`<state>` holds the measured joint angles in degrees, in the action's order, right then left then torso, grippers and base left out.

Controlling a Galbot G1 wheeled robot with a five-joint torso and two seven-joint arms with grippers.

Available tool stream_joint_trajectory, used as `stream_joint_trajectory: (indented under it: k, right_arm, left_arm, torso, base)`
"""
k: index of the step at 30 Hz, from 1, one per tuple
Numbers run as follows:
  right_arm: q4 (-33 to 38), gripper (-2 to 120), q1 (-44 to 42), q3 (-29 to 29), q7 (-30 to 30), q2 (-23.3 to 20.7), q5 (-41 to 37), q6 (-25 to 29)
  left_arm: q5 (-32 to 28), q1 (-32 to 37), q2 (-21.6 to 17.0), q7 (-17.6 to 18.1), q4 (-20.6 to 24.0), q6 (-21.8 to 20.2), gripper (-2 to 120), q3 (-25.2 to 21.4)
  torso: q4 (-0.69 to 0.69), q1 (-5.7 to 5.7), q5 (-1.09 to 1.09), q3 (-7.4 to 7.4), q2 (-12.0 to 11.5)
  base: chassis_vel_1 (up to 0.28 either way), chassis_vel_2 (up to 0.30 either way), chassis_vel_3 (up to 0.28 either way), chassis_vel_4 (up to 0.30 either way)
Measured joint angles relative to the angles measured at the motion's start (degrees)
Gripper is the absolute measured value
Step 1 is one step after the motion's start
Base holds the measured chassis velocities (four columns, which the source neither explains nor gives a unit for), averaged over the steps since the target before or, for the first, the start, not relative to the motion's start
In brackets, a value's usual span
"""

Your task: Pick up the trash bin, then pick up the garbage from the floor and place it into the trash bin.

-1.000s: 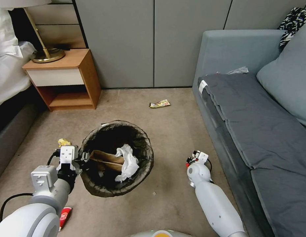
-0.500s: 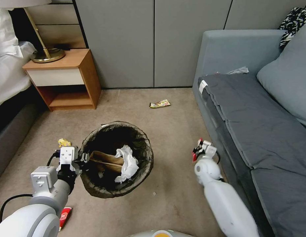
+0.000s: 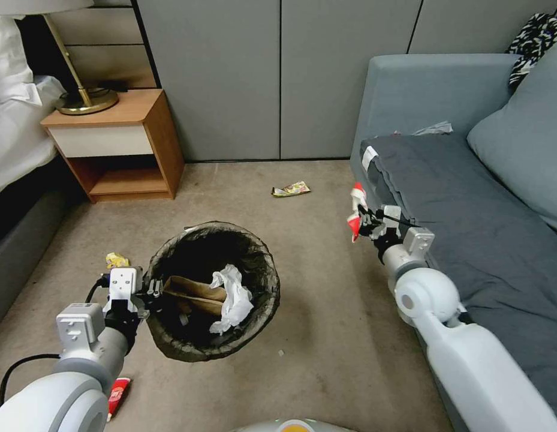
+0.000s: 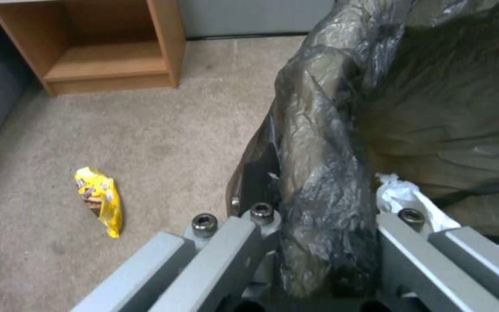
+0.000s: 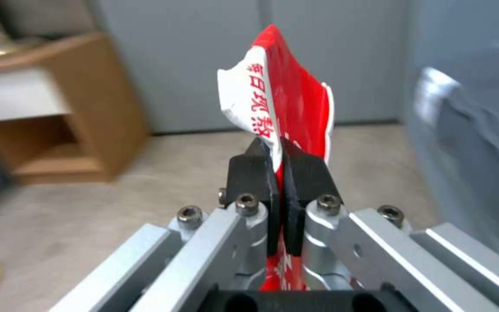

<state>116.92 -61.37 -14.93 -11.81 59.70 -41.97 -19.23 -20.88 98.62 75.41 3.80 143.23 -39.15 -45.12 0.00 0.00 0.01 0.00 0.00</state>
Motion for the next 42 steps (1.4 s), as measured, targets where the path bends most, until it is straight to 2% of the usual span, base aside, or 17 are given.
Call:
stream_joint_trajectory:
  k: [2, 8, 15, 25, 35, 42]
  right_arm:
    - [4.4, 0, 0.0, 0.9, 3.1, -2.1, -2.5, -0.6]
    - [10.3, 0, 1.3, 2.9, 8.7, -4.7, -6.1, -2.6]
    - [14.6, 0, 3.3, 9.3, 9.5, -6.7, -9.9, -4.1]
    - [16.6, 0, 6.1, 19.7, 11.7, -7.6, -9.7, -4.2]
    - [16.4, 0, 8.5, 25.1, 14.9, -7.6, -8.4, -4.2]
    - [15.6, 1, 9.7, 28.8, 14.7, -6.7, -5.4, -4.5]
  left_arm:
    - [0.0, 0.0, -0.1, 0.0, 0.0, 0.0, 1, 0.1]
    - [0.0, -0.1, -0.2, 0.1, 0.0, -0.1, 1, 0.3]
    - [0.1, -0.1, -0.3, 0.1, 0.0, -0.1, 1, 0.5]
    - [0.2, -0.1, -0.3, 0.1, 0.0, -0.2, 1, 0.6]
    - [0.4, -0.1, 0.1, 0.1, 0.0, -0.2, 1, 0.6]
    - [0.7, -0.1, 0.3, 0.1, 0.0, -0.2, 1, 0.9]
  torso:
    - [0.01, 0.00, -0.01, 0.00, 0.0]
    - [0.00, 0.00, -0.01, 0.00, 0.0]
    - [0.00, 0.00, -0.01, 0.00, 0.0]
    - [0.00, 0.00, -0.01, 0.00, 0.0]
    - [0.00, 0.00, -0.01, 0.00, 0.0]
    - [0.00, 0.00, -0.01, 0.00, 0.0]
  base:
    - [0.000, 0.000, 0.000, 0.000]
    - [0.000, 0.000, 0.000, 0.000]
    - [0.000, 0.000, 0.000, 0.000]
    - [0.000, 0.000, 0.000, 0.000]
    - [0.000, 0.000, 0.000, 0.000]
    - [0.000, 0.000, 0.000, 0.000]
